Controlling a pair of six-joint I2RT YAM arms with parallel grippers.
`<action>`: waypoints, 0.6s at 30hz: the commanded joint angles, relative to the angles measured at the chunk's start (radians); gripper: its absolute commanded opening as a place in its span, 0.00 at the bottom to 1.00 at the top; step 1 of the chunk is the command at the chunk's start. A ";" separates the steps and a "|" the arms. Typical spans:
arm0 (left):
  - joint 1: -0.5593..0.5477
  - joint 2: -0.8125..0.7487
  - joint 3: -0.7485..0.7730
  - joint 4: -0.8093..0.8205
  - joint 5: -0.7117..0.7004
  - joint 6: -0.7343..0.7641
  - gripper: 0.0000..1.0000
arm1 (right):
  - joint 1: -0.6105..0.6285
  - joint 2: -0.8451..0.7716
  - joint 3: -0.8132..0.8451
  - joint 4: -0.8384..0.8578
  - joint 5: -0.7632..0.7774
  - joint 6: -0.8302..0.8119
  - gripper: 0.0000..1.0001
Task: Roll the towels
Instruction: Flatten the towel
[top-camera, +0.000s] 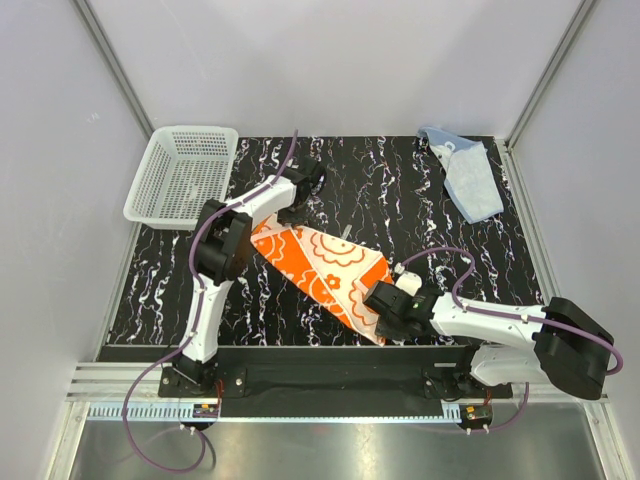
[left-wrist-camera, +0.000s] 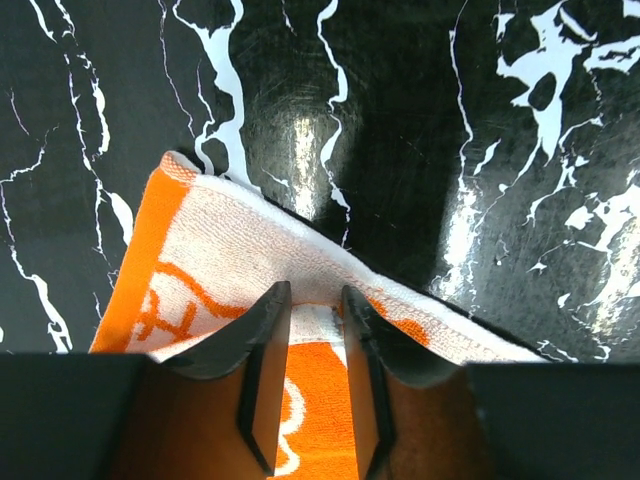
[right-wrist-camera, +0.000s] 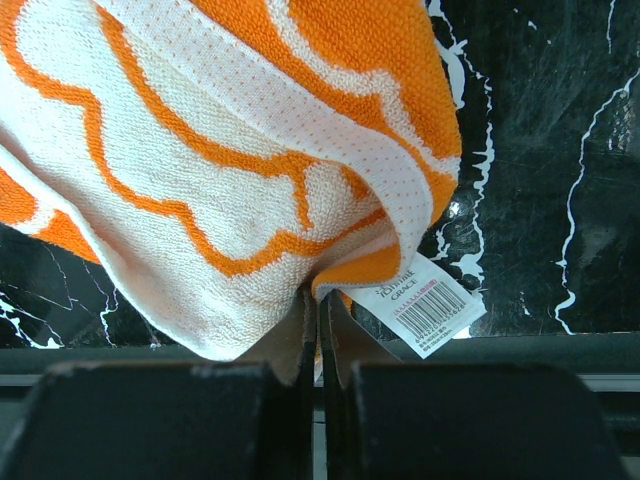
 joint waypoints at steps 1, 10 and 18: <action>-0.002 -0.007 0.025 -0.001 -0.028 0.005 0.30 | 0.002 0.041 -0.018 0.027 0.038 0.001 0.00; -0.002 -0.048 0.002 0.010 -0.040 0.005 0.26 | 0.002 0.052 -0.012 0.028 0.041 -0.001 0.00; -0.004 -0.070 -0.012 0.008 -0.034 -0.003 0.15 | 0.002 0.056 -0.010 0.028 0.041 0.001 0.00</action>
